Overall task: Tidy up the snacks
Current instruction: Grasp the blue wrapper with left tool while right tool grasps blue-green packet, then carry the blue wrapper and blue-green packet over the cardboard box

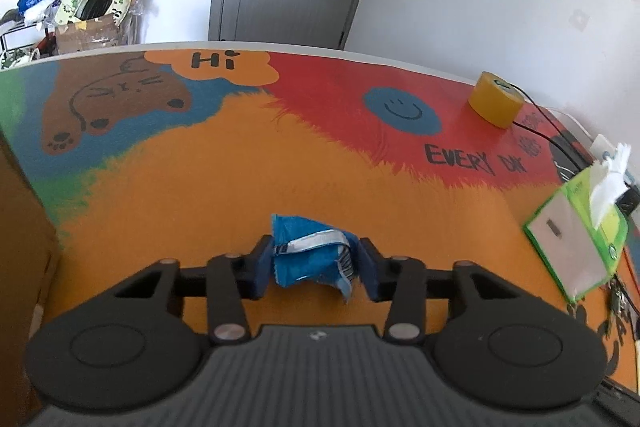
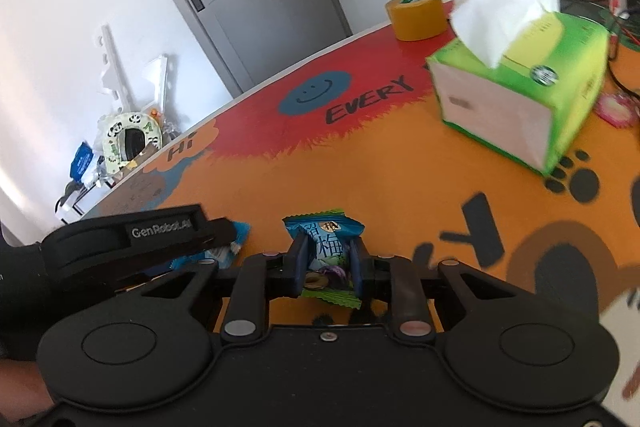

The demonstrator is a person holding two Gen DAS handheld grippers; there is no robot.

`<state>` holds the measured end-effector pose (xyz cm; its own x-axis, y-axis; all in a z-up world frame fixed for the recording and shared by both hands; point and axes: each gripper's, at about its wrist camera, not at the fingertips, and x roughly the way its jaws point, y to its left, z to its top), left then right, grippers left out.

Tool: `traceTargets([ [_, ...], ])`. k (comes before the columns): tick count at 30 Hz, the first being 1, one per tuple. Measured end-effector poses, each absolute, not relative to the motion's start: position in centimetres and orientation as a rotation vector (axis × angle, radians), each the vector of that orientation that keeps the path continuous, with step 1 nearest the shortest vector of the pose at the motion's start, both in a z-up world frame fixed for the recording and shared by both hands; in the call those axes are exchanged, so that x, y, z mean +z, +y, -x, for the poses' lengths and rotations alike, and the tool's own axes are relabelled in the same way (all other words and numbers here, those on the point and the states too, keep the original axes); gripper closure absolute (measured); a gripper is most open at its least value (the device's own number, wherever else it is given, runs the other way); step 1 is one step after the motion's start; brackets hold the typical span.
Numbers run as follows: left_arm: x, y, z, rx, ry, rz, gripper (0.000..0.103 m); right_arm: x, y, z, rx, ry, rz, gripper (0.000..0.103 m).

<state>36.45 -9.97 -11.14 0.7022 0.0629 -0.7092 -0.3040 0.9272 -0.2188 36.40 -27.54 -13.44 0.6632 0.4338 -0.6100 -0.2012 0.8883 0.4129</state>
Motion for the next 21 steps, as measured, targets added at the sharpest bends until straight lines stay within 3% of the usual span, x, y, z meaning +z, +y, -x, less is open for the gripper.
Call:
traceTargets([
  [8, -11.2, -10.0, -32.9, 0.173, 0.759, 0.34, 0.069, -13.7, -27.9, -34.0, 0.36, 0.761, -0.36, 0.081],
  [21, -10.3, -8.3, -26.9, 0.155, 0.73, 0.407, 0.069, -13.3, -28.2, -32.0, 0.382, 0.714, -0.39, 0.081],
])
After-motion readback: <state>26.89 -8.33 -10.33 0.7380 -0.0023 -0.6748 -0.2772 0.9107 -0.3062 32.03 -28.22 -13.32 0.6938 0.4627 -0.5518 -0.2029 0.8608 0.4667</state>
